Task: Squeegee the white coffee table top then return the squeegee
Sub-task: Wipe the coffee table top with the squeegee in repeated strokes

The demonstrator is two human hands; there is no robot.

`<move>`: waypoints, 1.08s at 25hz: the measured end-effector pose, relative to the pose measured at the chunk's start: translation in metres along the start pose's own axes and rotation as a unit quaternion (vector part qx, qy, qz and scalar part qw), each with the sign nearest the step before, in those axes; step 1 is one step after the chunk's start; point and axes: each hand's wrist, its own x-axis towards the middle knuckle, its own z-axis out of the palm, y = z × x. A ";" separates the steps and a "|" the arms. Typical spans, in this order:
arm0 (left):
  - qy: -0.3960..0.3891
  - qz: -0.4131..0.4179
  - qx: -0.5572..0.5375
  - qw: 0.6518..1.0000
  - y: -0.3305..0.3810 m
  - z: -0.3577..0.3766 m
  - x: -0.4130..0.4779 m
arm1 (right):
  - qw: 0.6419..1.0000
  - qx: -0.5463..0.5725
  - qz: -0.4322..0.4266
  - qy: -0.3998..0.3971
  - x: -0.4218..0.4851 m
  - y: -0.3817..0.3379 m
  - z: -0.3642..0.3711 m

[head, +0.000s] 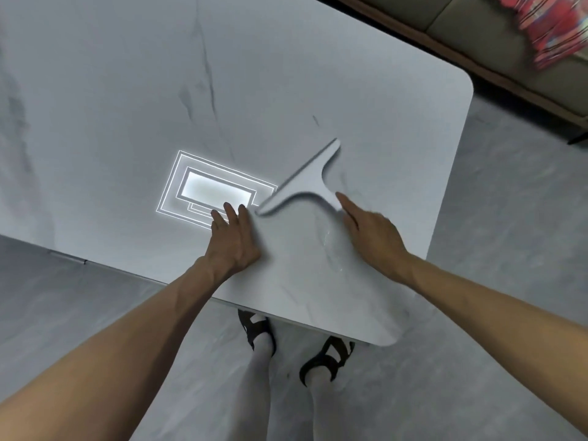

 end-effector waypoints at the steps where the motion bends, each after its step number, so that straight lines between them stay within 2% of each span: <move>1: -0.004 -0.014 -0.041 0.999 0.001 -0.004 -0.002 | 0.999 -0.034 -0.008 -0.024 -0.022 0.020 -0.001; 4: 0.021 -0.035 -0.110 0.993 0.003 -0.012 -0.008 | 0.993 -0.103 0.028 -0.048 -0.072 0.079 -0.016; 6: 0.064 -0.027 -0.115 0.991 0.000 -0.015 -0.013 | 0.994 -0.090 0.043 -0.032 -0.090 0.107 -0.031; 8: 0.127 -0.043 -0.155 0.979 -0.004 -0.014 -0.018 | 0.998 -0.057 0.013 -0.018 -0.091 0.109 -0.044; 10: 0.172 -0.083 -0.211 0.959 -0.008 -0.011 -0.025 | 0.998 -0.037 -0.047 -0.013 -0.075 0.086 -0.042; 13: 0.191 -0.122 -0.242 0.944 -0.015 -0.007 -0.037 | 0.984 -0.062 -0.158 -0.056 -0.038 0.020 -0.005; 16: 0.196 -0.128 -0.221 0.947 -0.024 -0.003 -0.049 | 0.956 -0.105 -0.248 -0.119 -0.017 -0.045 0.045; 18: 0.170 -0.099 -0.193 0.961 -0.021 0.003 -0.055 | 0.943 -0.127 -0.276 -0.135 -0.012 -0.056 0.063; 22: 0.151 -0.046 -0.151 0.976 0.006 0.019 -0.064 | 0.961 -0.096 -0.223 -0.135 -0.026 0.011 0.050; 25: 0.112 0.045 -0.044 0.992 0.030 0.033 -0.066 | 0.974 -0.101 -0.157 -0.127 -0.047 0.090 0.014; 27: 0.089 0.065 -0.025 0.994 0.044 0.041 -0.064 | 0.981 -0.114 -0.118 -0.106 -0.061 0.132 -0.012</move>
